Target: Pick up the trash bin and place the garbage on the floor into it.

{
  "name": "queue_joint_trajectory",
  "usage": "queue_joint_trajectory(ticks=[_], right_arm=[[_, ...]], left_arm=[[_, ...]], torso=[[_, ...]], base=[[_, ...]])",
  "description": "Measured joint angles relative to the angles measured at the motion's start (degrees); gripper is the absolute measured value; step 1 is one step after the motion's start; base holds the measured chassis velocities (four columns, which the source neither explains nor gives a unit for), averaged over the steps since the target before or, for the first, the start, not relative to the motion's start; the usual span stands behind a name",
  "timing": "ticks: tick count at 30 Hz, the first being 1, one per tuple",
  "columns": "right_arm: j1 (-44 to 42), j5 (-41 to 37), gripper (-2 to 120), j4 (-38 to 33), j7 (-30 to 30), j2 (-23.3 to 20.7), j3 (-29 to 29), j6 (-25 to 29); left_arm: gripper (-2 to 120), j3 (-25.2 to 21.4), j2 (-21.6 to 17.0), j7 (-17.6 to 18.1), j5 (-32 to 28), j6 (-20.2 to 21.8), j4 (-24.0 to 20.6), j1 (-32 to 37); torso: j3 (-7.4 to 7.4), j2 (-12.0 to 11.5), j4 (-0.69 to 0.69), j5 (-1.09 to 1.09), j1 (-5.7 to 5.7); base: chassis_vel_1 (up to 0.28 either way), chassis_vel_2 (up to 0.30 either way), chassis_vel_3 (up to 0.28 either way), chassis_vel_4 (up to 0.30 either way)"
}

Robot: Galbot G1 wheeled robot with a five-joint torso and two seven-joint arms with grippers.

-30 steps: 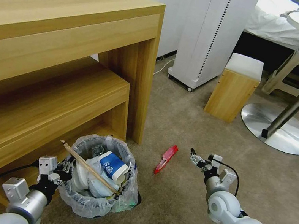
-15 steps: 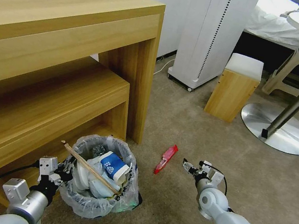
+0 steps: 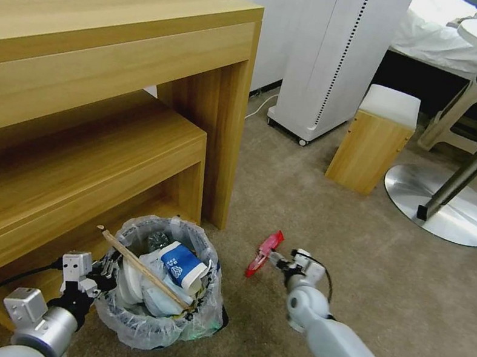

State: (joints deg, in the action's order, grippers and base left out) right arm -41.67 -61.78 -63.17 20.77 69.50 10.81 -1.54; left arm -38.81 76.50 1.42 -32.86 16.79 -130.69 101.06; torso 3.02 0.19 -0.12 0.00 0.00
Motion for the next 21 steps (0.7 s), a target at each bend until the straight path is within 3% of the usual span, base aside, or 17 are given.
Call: queue_joint_trajectory(ticks=[5,14,21], right_arm=[[2.2,2.9,99,7.3,-2.0,3.9,0.4,0.6],[3.4,5.2,97,13.1,-4.7,6.0,0.0,2.6],[4.9,6.1,88,16.5,-5.7,7.2,0.3,2.4]], left_arm=[[2,-0.4,0.5,0.0,0.2,-0.4,-0.7,0.9],[2,-0.4,1.0,-0.1,0.4,-0.7,-1.1,1.5],[2,-0.5,0.8,-0.1,0.3,-0.8,-1.6,1.9]], torso=[[0.00,0.0,-0.01,-0.02,0.00],[0.00,0.0,-0.02,-0.01,0.00],[0.00,0.0,-0.03,-0.01,0.00]], base=[[0.000,0.000,0.000,0.000],[0.000,0.000,0.000,0.000],[0.000,0.000,0.000,0.000]])
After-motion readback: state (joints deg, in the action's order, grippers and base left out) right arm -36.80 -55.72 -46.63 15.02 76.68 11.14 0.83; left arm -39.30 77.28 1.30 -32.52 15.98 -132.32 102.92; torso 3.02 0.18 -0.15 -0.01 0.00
